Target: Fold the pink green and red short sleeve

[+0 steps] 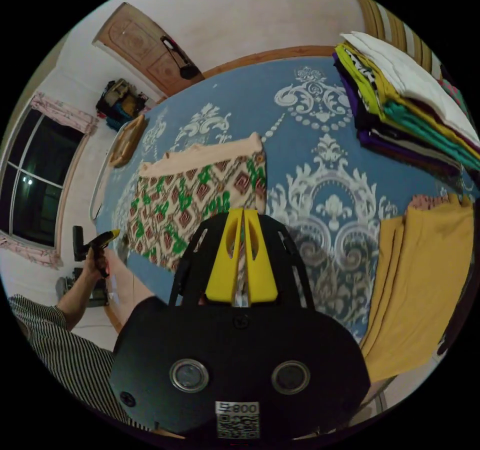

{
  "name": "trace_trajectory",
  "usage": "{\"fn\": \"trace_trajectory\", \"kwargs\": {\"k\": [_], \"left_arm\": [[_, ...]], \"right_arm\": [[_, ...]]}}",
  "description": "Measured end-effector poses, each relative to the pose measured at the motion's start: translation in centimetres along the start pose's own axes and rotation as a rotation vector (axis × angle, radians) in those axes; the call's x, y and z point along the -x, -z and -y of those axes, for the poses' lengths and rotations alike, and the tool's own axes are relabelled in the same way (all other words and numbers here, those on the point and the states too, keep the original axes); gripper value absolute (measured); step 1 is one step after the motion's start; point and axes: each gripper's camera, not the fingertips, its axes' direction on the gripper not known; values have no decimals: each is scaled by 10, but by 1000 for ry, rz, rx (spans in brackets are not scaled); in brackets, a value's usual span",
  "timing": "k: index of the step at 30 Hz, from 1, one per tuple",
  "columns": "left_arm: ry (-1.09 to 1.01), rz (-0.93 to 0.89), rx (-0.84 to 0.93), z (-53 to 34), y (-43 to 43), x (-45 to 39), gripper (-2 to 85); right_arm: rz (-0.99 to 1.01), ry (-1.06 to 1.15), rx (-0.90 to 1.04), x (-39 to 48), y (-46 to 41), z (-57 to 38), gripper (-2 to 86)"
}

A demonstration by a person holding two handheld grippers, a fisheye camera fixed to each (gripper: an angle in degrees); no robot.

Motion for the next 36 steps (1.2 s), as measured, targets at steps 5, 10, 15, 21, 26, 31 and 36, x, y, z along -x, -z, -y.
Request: {"fn": "trace_trajectory", "kwargs": {"k": [5,10,15,21,26,31,36], "left_arm": [[32,62,-38,-56,32,6,69],[74,90,3,-75,36,22,86],[107,42,49,-83,17,26,72],[164,77,81,-101,-5,23,20],[168,61,64,-123,-12,19,9],[152,65,59,-146,-21,15,6],[155,53,49,-173,-34,9,5]], "right_arm": [[-4,-42,17,-13,19,-79,13],[74,-102,52,-40,28,-131,54],[97,-139,85,-55,21,-152,61],[128,-245,104,-80,7,-169,60],[141,-257,125,-90,2,-184,38],[147,-237,144,-100,4,-199,15],[170,-213,153,-108,14,-216,8]]}}
